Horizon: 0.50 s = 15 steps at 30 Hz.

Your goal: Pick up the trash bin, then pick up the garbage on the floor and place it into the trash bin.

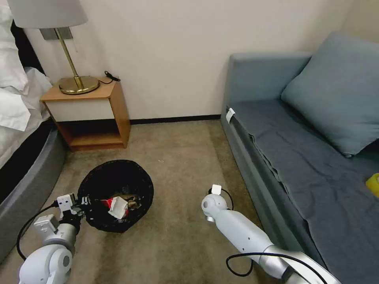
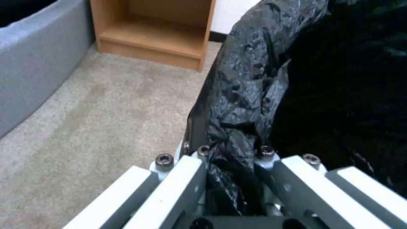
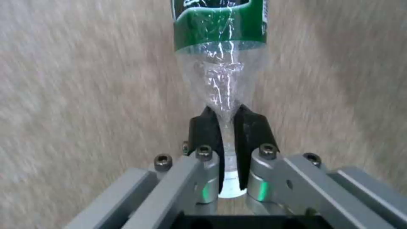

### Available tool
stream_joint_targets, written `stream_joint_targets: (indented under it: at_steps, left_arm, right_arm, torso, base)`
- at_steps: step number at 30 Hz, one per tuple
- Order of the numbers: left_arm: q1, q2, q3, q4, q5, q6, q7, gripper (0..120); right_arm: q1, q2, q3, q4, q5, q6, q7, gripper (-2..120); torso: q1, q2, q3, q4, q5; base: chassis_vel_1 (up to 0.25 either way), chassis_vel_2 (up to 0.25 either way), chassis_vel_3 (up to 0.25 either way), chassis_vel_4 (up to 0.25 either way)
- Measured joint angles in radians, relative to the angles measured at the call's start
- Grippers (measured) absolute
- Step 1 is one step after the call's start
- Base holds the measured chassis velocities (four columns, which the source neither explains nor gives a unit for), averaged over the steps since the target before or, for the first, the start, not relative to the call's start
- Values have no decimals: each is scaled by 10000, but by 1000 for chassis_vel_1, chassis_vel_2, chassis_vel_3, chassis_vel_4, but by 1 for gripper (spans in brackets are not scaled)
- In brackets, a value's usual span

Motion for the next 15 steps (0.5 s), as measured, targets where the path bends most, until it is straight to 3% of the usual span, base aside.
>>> stream_joint_targets:
  at_steps: [7,11,12,15]
  left_arm:
    - [84,40,114,-102,-112,139,-53,3]
    - [114,122,253,-108,-136,241,-111,3]
    - [114,122,253,-108,-136,241,-111,3]
    - [116,140,389,-130,-117,366,-174,3]
  right_arm:
    - [-98,-465,-6,1398,-618,571,-307,5]
    - [-286,-983,-131,3509,-1263,1300,-964,4]
    - [-286,-983,-131,3509,-1263,1300,-964,4]
    - [-420,-1524,-445,5108,-1911,2042,-1962,4]
  torso:
    - [0,0,0,-1,1]
    - [0,0,0,-1,1]
    - [0,0,0,-1,1]
    - [0,0,0,0,-1]
  base:
    - [0,0,0,0]
    - [0,0,0,0]
    - [0,0,0,0]
    - [0,0,0,0]
